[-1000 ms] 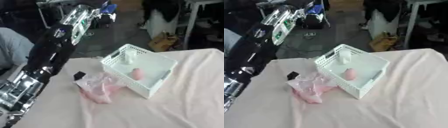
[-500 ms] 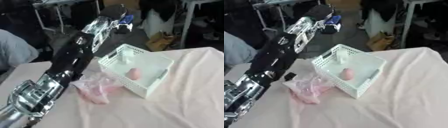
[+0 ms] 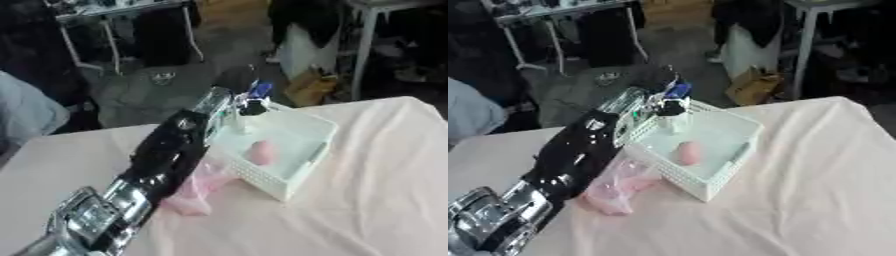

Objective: Pick up objects on the table and place them in the box.

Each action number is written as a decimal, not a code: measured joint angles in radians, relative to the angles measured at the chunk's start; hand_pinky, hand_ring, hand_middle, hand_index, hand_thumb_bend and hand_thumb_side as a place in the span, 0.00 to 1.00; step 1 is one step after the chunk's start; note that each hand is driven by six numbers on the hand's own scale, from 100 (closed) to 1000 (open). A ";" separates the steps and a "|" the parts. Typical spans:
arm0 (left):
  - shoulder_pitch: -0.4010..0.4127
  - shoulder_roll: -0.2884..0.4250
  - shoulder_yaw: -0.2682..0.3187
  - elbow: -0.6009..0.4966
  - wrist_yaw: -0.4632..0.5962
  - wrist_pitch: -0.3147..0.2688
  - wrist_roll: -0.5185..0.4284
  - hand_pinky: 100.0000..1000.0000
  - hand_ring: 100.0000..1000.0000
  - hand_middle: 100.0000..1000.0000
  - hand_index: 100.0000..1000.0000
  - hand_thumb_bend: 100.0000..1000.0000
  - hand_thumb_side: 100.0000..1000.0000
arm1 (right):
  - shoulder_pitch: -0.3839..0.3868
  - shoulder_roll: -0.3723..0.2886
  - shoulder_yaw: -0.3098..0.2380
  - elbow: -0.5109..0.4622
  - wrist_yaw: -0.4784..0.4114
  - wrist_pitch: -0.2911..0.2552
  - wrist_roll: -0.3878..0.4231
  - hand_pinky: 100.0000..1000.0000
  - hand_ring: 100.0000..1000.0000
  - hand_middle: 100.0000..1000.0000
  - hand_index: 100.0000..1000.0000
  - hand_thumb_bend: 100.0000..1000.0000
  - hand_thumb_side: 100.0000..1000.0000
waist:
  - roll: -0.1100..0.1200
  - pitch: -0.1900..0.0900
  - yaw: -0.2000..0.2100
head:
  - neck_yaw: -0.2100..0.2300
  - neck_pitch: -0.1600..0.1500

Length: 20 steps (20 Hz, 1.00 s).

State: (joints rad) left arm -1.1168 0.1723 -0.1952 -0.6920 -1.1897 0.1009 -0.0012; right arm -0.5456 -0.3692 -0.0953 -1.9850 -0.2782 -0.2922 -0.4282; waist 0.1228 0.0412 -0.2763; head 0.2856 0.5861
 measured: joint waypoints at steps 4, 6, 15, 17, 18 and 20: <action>0.015 -0.019 0.026 0.035 -0.004 0.010 0.045 0.00 0.00 0.00 0.01 0.00 0.50 | -0.015 0.013 0.010 0.000 -0.009 0.005 0.010 0.82 0.89 0.76 0.76 0.00 0.70 | 0.007 0.002 -0.010 | -0.001 -0.001; 0.016 -0.026 0.032 0.047 -0.008 0.011 0.060 0.00 0.00 0.00 0.01 0.00 0.50 | -0.018 0.014 0.010 0.000 -0.013 0.006 0.014 0.82 0.89 0.76 0.76 0.00 0.70 | 0.010 0.007 -0.013 | -0.001 -0.001; 0.018 -0.037 0.047 0.091 -0.082 0.021 0.127 0.00 0.00 0.00 0.08 0.06 0.70 | -0.035 0.021 0.016 0.000 -0.018 0.011 0.024 0.82 0.89 0.76 0.76 0.00 0.70 | 0.017 0.012 -0.027 | 0.013 -0.011; 0.022 -0.041 0.053 0.096 -0.089 0.033 0.156 0.00 0.00 0.00 0.23 0.07 0.75 | -0.036 0.022 0.016 0.000 -0.020 0.011 0.024 0.82 0.89 0.76 0.76 0.00 0.70 | 0.017 0.014 -0.029 | 0.017 -0.017; 0.024 -0.043 0.057 0.099 -0.088 0.034 0.166 0.00 0.08 0.22 0.43 0.11 0.80 | -0.036 0.022 0.016 0.000 -0.021 0.012 0.024 0.82 0.89 0.76 0.76 0.00 0.70 | 0.017 0.015 -0.031 | 0.018 -0.018; 0.025 -0.051 0.058 0.106 -0.075 0.017 0.172 0.58 0.79 0.91 1.00 0.17 0.88 | -0.040 0.022 0.017 0.000 -0.021 0.012 0.025 0.82 0.89 0.76 0.76 0.00 0.70 | 0.017 0.016 -0.031 | 0.018 -0.018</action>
State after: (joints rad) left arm -1.0923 0.1217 -0.1375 -0.5858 -1.2652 0.1178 0.1710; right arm -0.5852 -0.3473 -0.0787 -1.9850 -0.2996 -0.2799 -0.4028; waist 0.1401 0.0567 -0.3072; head 0.3037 0.5678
